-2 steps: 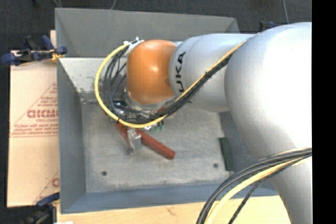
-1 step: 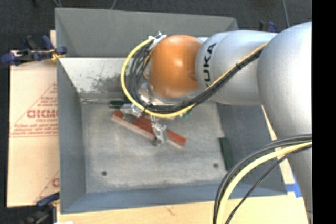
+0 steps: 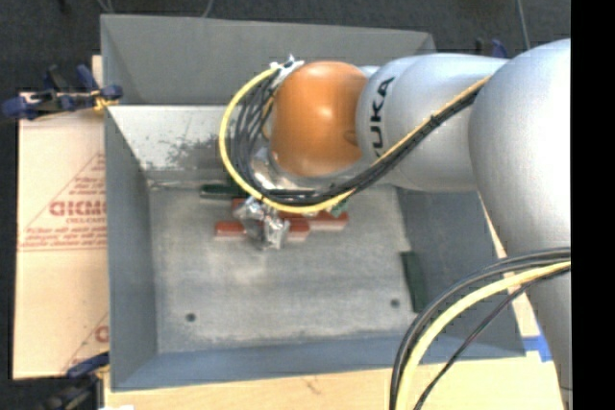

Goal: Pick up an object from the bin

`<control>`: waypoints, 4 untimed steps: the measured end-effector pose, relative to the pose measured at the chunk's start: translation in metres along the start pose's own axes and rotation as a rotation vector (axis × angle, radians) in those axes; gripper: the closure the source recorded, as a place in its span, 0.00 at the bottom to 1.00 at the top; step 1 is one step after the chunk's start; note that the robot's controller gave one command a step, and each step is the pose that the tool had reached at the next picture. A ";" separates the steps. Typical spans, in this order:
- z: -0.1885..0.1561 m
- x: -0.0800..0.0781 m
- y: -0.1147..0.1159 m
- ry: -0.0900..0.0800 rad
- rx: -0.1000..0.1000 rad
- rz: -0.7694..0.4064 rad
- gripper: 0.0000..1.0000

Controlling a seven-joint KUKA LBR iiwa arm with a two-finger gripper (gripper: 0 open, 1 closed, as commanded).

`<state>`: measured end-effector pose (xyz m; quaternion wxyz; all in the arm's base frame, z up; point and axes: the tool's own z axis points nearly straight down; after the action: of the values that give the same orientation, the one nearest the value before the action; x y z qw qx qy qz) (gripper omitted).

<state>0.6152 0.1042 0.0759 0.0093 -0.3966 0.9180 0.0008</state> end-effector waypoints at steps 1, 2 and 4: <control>0.003 0.003 0.000 0.009 -0.003 0.001 0.00; 0.001 0.001 0.000 0.002 -0.001 0.002 1.00; -0.098 0.022 -0.044 0.013 -0.004 0.045 0.00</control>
Offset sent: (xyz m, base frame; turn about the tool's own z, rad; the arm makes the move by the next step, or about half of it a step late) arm 0.0000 0.0000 0.0000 0.0000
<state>0.6299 0.0571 0.1736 0.0026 -0.3757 0.9267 0.0004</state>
